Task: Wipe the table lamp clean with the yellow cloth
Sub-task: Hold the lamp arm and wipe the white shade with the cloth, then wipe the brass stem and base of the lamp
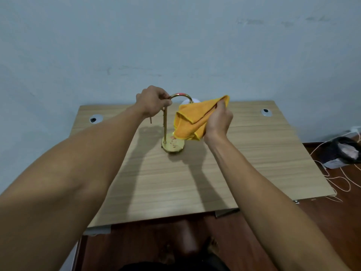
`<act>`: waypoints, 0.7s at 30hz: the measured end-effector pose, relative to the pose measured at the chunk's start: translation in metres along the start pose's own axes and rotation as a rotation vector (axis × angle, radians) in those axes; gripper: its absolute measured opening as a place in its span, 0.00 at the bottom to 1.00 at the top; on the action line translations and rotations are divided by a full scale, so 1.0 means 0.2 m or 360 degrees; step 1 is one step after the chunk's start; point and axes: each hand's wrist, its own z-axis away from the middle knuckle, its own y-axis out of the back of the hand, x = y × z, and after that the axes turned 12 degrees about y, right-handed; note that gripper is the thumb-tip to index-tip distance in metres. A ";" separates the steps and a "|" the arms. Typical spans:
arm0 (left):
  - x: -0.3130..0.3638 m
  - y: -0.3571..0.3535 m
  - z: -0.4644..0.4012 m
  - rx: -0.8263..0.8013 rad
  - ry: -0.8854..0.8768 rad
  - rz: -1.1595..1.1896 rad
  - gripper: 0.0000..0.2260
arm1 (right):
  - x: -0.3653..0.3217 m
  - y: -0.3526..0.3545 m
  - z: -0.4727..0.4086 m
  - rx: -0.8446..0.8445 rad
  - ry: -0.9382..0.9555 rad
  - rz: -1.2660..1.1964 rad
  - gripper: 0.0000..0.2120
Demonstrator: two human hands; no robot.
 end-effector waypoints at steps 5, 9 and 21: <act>-0.01 0.02 -0.02 -0.0134 0.0050 0.0179 0.08 | -0.24 -0.08 -0.06 0.0116 0.0394 0.0172 0.22; -0.02 0.00 -0.02 -0.0216 0.0067 0.0284 0.08 | -0.18 -0.22 0.02 -0.0377 0.0414 0.0345 0.19; -0.26 -0.05 0.12 -0.0271 0.0258 0.0781 0.18 | 0.06 -0.24 0.04 -0.0929 0.0822 0.0839 0.12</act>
